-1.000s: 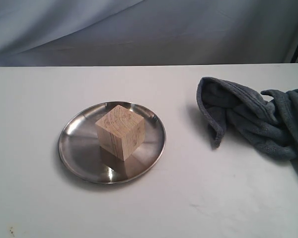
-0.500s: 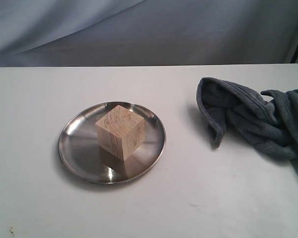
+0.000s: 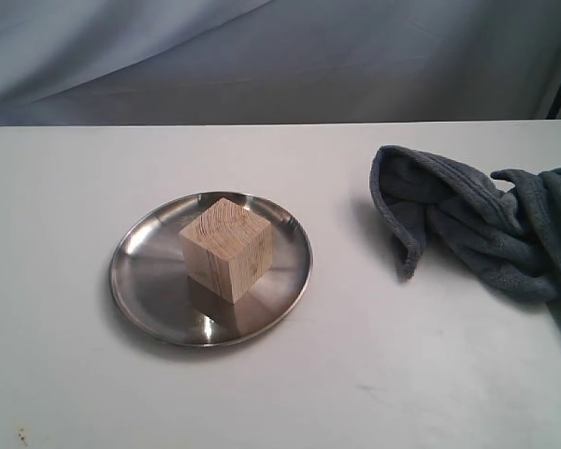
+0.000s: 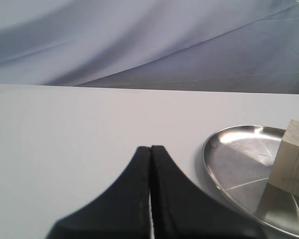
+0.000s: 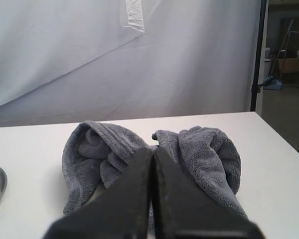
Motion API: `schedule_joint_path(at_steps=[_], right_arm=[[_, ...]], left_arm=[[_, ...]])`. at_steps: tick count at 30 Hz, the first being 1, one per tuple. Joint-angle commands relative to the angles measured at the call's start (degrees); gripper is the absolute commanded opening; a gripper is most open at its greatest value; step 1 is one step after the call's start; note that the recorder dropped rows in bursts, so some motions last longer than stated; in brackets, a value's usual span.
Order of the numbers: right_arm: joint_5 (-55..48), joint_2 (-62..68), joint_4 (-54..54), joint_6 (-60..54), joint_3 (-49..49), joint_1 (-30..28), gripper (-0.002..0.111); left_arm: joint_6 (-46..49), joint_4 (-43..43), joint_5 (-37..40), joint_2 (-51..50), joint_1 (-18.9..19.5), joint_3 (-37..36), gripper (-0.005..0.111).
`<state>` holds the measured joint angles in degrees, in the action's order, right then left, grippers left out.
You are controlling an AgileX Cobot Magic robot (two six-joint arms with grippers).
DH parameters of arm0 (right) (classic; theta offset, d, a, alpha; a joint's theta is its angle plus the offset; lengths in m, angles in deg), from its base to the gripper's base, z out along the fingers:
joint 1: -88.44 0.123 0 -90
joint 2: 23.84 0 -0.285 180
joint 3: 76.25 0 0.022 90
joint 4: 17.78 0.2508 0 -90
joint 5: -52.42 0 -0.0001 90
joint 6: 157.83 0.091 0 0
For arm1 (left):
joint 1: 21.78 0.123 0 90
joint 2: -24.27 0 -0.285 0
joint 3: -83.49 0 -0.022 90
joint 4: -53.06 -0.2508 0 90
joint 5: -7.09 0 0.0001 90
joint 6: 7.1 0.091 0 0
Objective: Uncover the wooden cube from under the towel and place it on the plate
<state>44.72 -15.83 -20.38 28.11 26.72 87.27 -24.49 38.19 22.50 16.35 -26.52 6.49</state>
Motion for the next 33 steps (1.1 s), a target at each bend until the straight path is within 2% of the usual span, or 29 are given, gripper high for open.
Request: schedule_joint_path(at_steps=[1, 4, 10, 13, 17, 33], right_arm=[[-1.54, -0.22, 0.56, 0.03, -0.19, -0.18, 0.000], [-1.54, -0.22, 0.82, 0.03, -0.19, -0.18, 0.000], [-2.06, -0.22, 9.79, 0.14, -0.19, -0.18, 0.000], [-3.91, -0.22, 9.29, 0.14, -0.19, -0.18, 0.000], [-11.97, -0.22, 9.29, 0.14, -0.19, -0.18, 0.000], [-11.27, -0.22, 9.51, 0.14, -0.19, -0.18, 0.000]], left_arm=[[-0.05, 0.44, -0.11, 0.14, 0.15, -0.22, 0.000], [-0.05, 0.44, -0.11, 0.14, 0.15, -0.22, 0.000], [-0.20, 0.44, -0.11, 0.14, 0.15, -0.22, 0.000], [-0.20, 0.44, -0.11, 0.14, 0.15, -0.22, 0.000], [-0.20, 0.44, -0.11, 0.14, 0.15, -0.22, 0.000], [-0.10, 0.44, -0.11, 0.14, 0.15, -0.22, 0.000]])
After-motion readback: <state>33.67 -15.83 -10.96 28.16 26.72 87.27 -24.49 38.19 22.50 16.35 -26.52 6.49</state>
